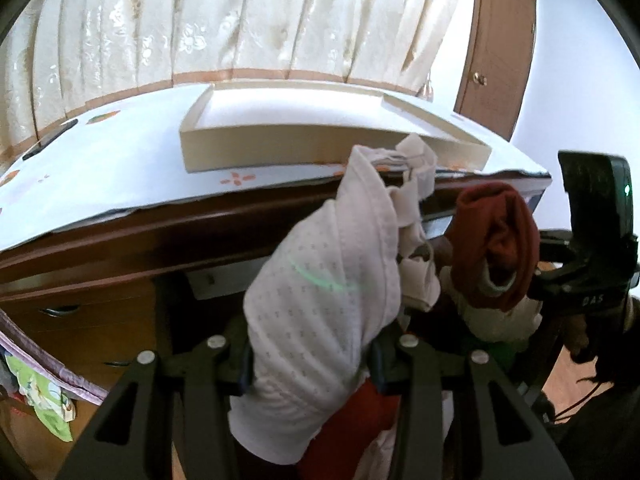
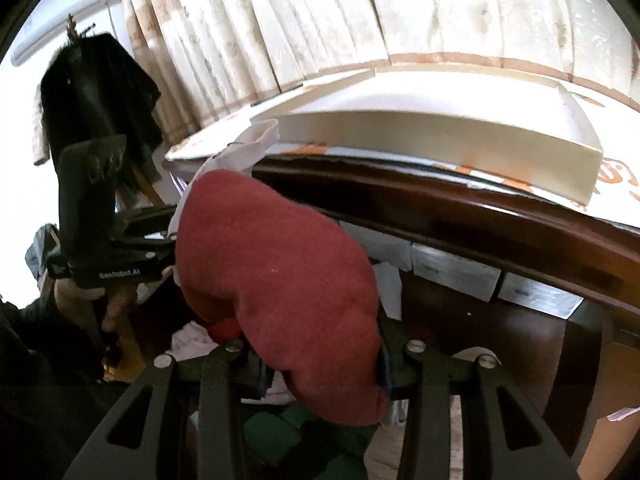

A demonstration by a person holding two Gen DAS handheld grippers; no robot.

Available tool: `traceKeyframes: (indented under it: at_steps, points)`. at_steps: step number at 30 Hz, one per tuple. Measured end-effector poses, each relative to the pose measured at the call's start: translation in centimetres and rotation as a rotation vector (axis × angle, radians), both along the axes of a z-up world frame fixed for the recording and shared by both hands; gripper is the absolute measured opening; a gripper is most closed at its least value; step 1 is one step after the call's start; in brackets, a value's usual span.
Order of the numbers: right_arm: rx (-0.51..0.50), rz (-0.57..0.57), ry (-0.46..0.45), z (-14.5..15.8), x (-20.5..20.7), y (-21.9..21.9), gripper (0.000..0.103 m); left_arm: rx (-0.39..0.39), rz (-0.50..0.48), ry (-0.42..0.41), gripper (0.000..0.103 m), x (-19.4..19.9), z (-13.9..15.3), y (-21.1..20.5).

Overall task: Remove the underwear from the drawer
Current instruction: 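Grasp the red garment with the right tool while the left tool holds the white garment, then lift both garments out of the drawer and carry them over the beige tray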

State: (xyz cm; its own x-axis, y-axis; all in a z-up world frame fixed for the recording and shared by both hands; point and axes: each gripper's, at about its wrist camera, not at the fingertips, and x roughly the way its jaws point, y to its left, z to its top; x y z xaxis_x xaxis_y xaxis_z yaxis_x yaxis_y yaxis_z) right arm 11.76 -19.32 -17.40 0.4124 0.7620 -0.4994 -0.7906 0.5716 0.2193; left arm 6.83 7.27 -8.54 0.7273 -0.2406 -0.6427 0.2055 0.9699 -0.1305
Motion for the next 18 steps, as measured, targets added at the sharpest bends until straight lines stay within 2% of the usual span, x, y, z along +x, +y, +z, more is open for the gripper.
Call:
traceKeyframes:
  at_steps: [3,10,18]
  points:
    - [0.043,-0.023,-0.009,0.0,0.0,-0.5,0.042,-0.025,0.025,-0.017,0.042,-0.2,0.2,0.4]
    - [0.087,-0.06,-0.032,0.1,-0.1,-1.3,0.042,-0.031,0.085,-0.054,0.042,-0.4,0.4,0.8]
    - [0.141,-0.06,-0.052,0.3,-0.7,-2.2,0.042,-0.057,0.092,-0.087,0.042,-0.9,0.5,0.5]
